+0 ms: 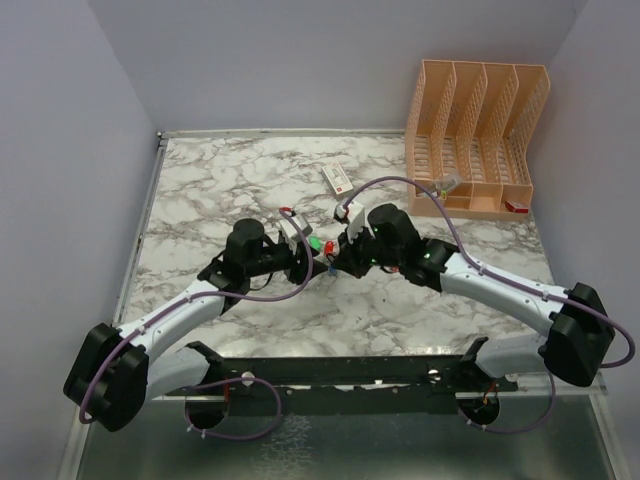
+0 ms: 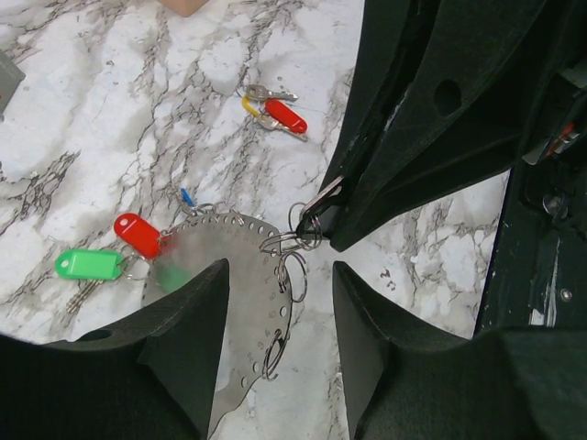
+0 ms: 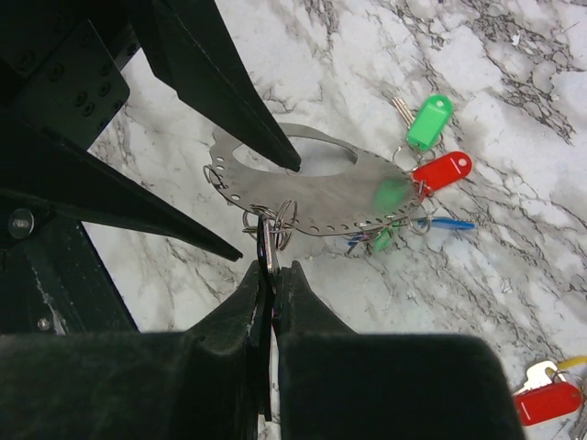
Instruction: Remove the keys from the keyring
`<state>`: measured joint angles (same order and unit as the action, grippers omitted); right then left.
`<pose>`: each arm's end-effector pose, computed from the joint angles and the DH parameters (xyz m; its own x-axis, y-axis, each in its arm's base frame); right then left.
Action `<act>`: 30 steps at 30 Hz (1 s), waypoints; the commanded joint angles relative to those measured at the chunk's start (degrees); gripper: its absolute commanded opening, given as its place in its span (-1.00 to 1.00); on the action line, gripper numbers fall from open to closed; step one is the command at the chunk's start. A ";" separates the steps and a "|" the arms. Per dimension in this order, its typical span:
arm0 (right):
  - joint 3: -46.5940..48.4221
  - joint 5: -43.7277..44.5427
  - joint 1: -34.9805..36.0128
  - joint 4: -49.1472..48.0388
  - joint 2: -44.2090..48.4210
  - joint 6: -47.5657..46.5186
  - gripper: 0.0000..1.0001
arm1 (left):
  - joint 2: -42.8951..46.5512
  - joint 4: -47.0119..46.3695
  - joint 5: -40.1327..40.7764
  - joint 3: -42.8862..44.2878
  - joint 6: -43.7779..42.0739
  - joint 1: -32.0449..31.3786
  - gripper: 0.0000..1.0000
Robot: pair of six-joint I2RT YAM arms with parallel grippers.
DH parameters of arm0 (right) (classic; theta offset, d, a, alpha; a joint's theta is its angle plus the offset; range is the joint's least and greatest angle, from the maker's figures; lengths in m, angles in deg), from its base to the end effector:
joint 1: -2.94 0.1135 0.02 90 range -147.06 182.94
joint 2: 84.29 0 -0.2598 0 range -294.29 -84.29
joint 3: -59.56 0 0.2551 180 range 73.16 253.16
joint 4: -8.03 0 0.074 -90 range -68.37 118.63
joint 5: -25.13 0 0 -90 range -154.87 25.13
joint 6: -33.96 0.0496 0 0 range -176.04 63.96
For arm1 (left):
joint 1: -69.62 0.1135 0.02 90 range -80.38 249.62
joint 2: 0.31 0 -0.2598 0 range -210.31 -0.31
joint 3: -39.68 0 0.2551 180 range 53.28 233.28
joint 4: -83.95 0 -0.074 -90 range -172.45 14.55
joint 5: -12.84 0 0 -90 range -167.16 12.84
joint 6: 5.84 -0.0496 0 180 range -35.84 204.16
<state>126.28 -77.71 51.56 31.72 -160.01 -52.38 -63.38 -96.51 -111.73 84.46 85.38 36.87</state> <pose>0.1972 0.2405 0.2593 -0.4109 -0.3722 -0.8322 -0.8307 0.5290 0.1735 0.1983 -0.1610 0.2299 -0.2766 0.1571 -0.9481 0.8941 0.4038 -0.1940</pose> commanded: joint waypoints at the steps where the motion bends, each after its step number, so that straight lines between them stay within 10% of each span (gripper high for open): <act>1: 2.30 -0.25 -0.38 0.98 1.99 0.62 -0.99 | 0.16 -0.43 2.26 1.65 -0.87 -0.23 -0.01; 16: 10.20 1.12 -0.41 11.44 -2.08 1.24 -0.99 | 10.17 4.83 14.67 0.66 2.12 -1.69 0.02; 30: 11.86 0.85 -0.37 12.51 -2.98 3.10 -0.99 | 4.41 2.45 7.09 2.44 0.58 -1.88 0.13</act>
<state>136.53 -76.36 51.40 43.39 -162.66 -50.02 -56.82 -92.64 -100.45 84.77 86.65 35.34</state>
